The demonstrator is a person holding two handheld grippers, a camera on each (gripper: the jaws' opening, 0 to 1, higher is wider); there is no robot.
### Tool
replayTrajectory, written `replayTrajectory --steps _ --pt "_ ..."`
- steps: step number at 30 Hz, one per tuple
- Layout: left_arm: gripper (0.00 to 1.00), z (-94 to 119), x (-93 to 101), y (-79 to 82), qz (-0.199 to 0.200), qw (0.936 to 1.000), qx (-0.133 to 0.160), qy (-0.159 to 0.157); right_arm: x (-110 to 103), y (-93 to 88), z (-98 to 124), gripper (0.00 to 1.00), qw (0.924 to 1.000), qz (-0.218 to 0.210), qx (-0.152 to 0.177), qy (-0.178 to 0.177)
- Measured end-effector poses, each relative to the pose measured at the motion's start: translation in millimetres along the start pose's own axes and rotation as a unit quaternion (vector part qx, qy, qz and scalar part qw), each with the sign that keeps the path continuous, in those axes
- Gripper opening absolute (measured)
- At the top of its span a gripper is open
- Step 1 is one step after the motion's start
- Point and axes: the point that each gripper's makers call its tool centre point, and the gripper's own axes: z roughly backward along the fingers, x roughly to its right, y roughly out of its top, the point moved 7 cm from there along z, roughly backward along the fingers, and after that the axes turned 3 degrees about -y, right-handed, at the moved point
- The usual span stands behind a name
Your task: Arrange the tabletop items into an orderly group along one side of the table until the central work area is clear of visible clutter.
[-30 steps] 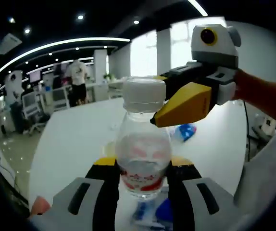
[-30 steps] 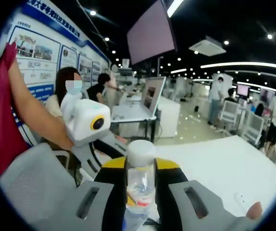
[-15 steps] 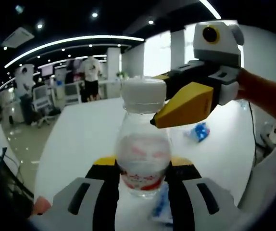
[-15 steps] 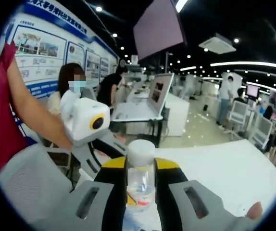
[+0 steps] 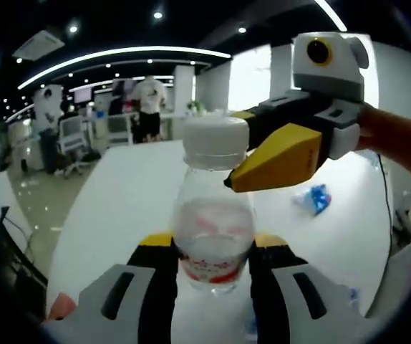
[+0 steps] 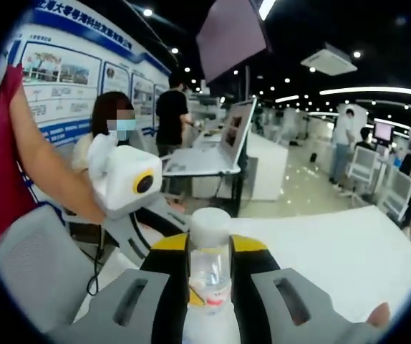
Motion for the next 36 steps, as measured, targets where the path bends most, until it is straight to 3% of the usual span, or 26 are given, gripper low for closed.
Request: replayTrajectory --steps 21,36 --pt "0.36 -45.3 -33.5 -13.0 0.004 0.9996 -0.005 0.026 45.8 -30.8 -22.8 0.20 0.9997 -0.022 -0.008 -0.008" --pt "0.36 -65.1 -44.8 -26.0 0.012 0.9989 -0.007 0.046 60.4 -48.9 -33.0 0.20 0.9992 -0.032 -0.021 -0.013"
